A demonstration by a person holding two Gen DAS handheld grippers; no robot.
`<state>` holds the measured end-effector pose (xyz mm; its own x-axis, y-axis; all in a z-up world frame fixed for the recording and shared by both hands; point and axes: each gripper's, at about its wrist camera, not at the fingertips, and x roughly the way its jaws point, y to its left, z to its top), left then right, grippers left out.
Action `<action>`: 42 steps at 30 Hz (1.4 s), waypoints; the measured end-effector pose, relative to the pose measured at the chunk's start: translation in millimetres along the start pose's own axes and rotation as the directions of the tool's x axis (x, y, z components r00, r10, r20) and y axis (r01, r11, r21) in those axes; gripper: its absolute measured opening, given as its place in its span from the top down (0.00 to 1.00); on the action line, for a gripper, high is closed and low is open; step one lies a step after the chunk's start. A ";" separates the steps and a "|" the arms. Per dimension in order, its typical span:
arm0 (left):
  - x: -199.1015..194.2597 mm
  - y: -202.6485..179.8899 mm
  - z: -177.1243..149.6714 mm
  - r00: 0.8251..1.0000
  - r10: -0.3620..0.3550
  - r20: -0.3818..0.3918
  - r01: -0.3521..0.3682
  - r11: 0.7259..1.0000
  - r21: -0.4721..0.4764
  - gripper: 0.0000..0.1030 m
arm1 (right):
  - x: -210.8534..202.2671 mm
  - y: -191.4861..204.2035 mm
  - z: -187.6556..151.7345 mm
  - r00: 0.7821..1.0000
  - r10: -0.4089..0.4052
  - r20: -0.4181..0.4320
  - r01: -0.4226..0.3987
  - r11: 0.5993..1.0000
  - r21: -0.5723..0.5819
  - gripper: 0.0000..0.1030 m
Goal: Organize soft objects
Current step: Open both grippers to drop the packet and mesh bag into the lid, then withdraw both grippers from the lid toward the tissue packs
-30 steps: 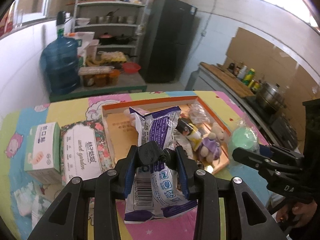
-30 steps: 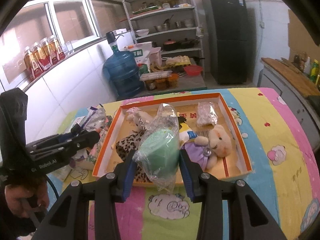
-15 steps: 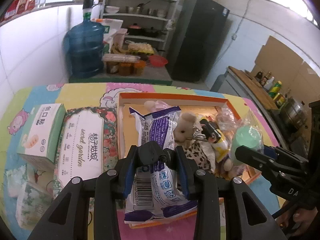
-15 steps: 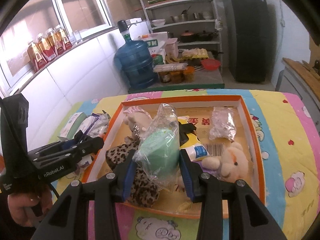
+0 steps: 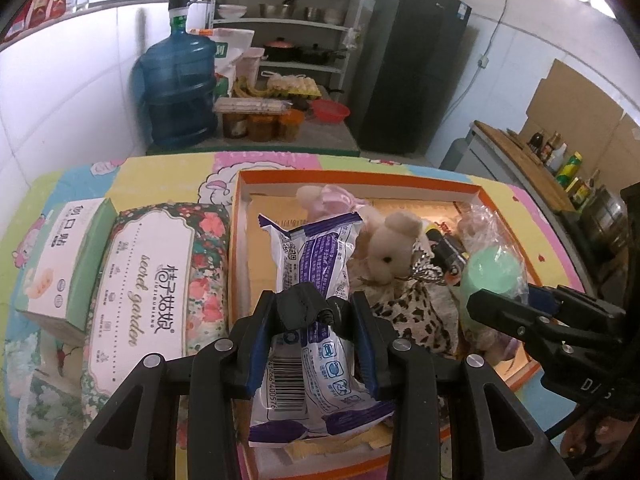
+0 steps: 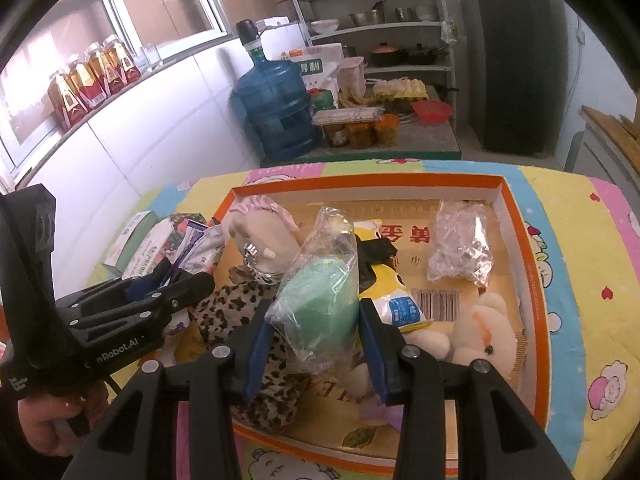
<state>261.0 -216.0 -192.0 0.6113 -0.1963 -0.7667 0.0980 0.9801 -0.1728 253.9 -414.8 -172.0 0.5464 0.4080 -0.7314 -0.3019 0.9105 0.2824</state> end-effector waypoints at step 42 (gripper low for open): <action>-43.4 9.6 4.4 0.995 -0.053 0.089 0.052 0.998 0.021 0.37 | -28.2 5.4 0.8 0.998 -0.008 0.067 0.004 0.998 0.058 0.37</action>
<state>238.9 -198.0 -157.6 0.6726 -0.2449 -0.6983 0.1463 0.9690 -0.1989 237.5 -421.3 -149.3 0.5997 0.4042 -0.6907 -0.2537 0.9146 0.3149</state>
